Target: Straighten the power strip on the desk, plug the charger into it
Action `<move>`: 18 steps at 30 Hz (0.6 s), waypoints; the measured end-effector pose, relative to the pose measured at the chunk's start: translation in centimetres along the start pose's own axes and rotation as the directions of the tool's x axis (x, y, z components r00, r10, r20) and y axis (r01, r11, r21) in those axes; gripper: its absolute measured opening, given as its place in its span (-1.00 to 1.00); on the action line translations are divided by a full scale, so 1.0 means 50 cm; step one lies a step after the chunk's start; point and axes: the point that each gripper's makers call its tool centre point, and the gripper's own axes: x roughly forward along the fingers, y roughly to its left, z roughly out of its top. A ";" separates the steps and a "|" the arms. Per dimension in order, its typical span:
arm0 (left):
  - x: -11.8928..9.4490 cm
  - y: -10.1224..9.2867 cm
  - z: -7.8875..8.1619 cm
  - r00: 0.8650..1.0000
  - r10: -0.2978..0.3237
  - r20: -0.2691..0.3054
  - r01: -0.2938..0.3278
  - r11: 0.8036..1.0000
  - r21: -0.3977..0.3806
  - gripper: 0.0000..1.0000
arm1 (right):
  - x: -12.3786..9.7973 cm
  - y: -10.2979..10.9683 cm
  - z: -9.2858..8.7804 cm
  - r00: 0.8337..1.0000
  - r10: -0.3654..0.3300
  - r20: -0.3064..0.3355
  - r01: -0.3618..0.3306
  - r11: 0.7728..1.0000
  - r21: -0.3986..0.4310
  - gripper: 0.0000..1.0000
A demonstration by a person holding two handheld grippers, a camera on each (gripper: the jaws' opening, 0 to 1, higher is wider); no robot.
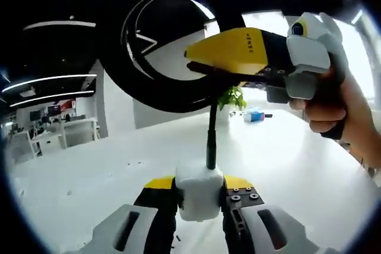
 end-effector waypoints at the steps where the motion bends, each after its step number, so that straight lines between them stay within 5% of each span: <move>1: -0.001 -0.003 0.000 1.000 -0.022 -0.005 0.022 1.000 0.013 -0.45 | 0.000 0.001 0.000 1.000 0.002 0.000 -0.002 1.000 0.000 -0.87; 10: -0.009 -0.006 0.009 0.984 -0.175 -0.028 0.177 0.981 0.080 -0.45 | 0.001 0.014 0.010 1.000 0.010 0.000 -0.010 0.999 -0.049 -0.87; 18: -0.008 -0.016 0.014 0.954 -0.300 -0.021 0.301 0.951 0.076 -0.46 | 0.010 0.025 0.015 0.998 0.051 -0.033 -0.055 0.992 -0.110 -0.85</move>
